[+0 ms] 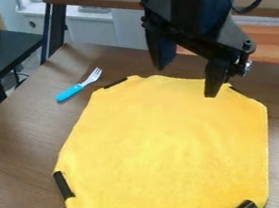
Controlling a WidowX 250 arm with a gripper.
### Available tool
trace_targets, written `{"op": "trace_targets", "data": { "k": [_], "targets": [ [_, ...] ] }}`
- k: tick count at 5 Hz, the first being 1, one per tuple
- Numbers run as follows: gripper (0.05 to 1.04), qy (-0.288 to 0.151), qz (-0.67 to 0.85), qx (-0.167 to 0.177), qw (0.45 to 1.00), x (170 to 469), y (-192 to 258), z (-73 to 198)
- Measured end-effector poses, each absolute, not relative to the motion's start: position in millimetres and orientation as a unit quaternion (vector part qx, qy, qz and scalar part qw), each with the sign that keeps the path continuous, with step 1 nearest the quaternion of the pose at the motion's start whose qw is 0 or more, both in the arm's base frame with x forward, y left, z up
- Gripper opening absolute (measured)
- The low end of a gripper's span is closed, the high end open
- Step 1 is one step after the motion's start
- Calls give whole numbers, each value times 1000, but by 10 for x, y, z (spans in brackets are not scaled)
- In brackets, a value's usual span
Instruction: Put the pink figure on the top edge of the cloth
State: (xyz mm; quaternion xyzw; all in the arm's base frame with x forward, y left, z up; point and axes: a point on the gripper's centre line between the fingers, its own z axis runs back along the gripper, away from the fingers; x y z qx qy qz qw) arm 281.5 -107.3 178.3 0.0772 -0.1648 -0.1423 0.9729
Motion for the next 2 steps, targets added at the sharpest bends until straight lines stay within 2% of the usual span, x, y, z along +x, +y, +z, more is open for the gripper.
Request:
{"op": "trace_targets", "data": {
  "k": [1, 2],
  "targets": [
    [1001, -155, -147, 79, 974, 2824, -1086, 1679],
    [1001, -201, -195, 43, 959, 3015, -1250, 1280]
  ]
}}
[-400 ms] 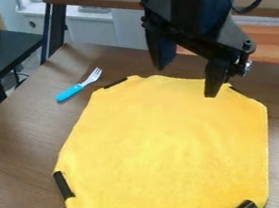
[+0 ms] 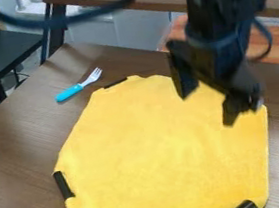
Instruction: Put the pink figure on the top edge of the cloth
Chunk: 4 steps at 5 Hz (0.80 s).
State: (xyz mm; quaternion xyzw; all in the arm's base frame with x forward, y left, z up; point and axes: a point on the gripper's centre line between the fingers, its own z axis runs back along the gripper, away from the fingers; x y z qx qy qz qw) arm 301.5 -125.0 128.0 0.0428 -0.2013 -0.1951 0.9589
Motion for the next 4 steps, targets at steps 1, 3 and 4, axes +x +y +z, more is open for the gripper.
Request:
{"op": "trace_targets", "data": {
  "k": [1, 3, 4],
  "targets": [
    [1001, -212, -155, 37, 964, 3161, -1425, 1049],
    [1001, -207, -63, -46, 975, 3614, -1868, 892],
    [1001, -192, -11, -55, 980, 3841, -1970, 836]
  ]
}}
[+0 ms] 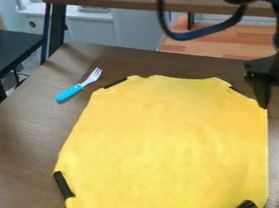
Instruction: Put the pink figure on the top edge of the cloth
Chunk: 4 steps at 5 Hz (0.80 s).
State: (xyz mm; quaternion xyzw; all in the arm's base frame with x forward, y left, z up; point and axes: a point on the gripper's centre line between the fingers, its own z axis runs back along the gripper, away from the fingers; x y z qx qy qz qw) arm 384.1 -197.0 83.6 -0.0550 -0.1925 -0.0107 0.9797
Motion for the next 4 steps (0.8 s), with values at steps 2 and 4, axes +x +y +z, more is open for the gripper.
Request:
{"op": "trace_targets", "data": {
  "k": [2, 4],
  "targets": [
    [1001, -179, 18, -49, 982, 4084, -2204, 526],
    [1001, -187, 35, -45, 981, 4124, -2313, 434]
  ]
}}
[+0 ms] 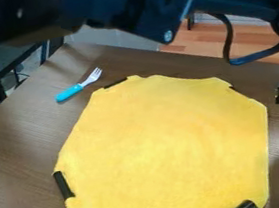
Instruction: Put the pink figure on the top edge of the cloth
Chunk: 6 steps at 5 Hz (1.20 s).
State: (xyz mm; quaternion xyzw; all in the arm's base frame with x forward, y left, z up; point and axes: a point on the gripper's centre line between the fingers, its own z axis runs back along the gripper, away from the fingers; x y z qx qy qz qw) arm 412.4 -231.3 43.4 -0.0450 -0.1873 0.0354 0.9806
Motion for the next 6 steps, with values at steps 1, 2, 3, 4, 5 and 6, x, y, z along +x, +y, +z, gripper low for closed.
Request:
{"op": "trace_targets", "data": {
  "k": [1, 2, 3, 4, 5, 6],
  "targets": [
    [1001, -185, 53, -21, 981, 4146, -2285, 299],
    [950, -173, 57, 4, 983, 4157, -2302, 247],
    [706, -151, 75, 24, 985, 4128, -2262, 198],
    [681, -145, 76, 27, 986, 4100, -2241, 178],
    [681, -144, 82, 22, 986, 4055, -2118, 253],
    [681, -174, 96, -14, 980, 4073, -1884, 688]
  ]
}}
